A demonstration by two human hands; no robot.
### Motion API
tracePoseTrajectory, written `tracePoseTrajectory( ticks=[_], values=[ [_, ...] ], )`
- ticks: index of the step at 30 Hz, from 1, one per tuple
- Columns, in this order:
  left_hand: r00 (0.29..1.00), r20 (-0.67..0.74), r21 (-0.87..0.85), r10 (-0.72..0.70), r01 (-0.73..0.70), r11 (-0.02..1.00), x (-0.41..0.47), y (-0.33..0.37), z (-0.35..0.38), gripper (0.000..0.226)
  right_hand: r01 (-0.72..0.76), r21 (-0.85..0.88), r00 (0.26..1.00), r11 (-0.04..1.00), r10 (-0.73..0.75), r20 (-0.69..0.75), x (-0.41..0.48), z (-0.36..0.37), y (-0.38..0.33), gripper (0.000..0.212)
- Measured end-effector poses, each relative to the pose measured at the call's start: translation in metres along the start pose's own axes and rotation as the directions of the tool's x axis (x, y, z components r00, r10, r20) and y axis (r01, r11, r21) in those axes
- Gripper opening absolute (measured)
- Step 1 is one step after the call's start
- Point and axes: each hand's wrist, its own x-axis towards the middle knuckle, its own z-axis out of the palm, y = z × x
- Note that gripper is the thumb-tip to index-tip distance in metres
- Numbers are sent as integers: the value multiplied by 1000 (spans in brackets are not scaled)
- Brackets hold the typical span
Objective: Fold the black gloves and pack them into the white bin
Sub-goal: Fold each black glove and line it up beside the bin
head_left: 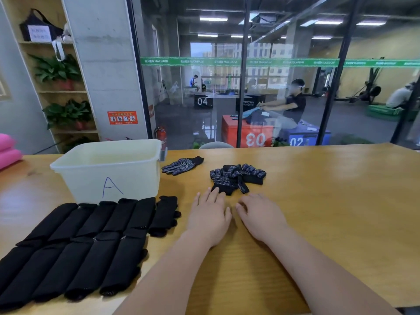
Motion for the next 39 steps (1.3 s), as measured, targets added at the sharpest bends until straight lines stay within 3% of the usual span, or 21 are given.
tracePoseTrajectory(
  ticks=[7,9,13,15,20,24,27,31,35,37,39],
  values=[
    [998,65,-10,-1,2,1000,5,-3,10,70,-73,23,974,997,76,-216,26,16,-2,22],
    [995,95,-14,8,-6,1000,7,-3,11,71,-57,-12,968,998,52,-246,29,21,2,28],
    [995,100,-6,14,-14,1000,6,-5,12,70,-30,36,999,999,29,23,34,29,10,56],
    [996,87,-17,19,-18,1000,5,-4,10,69,-34,41,998,999,32,46,36,30,11,59],
    [998,58,-39,23,-20,999,2,-3,9,68,-33,29,997,999,35,-62,32,24,9,46],
    [998,56,-31,26,-25,999,2,-2,9,68,-58,20,965,998,61,-254,29,22,11,37],
    [997,64,-1,34,-34,999,3,-1,9,70,-170,6,923,985,162,-348,26,14,12,46],
    [994,94,19,50,-52,998,5,-2,8,71,-415,19,878,909,406,-254,25,10,29,47],
    [999,11,-10,42,-42,999,2,0,4,68,-507,128,813,852,522,-258,25,14,49,47],
    [998,-36,-16,46,-47,999,0,3,1,63,-417,233,822,878,474,-316,25,15,49,40],
    [996,-70,-24,54,-55,998,-1,4,0,56,-228,245,890,942,304,-340,25,16,46,37]
  ],
)
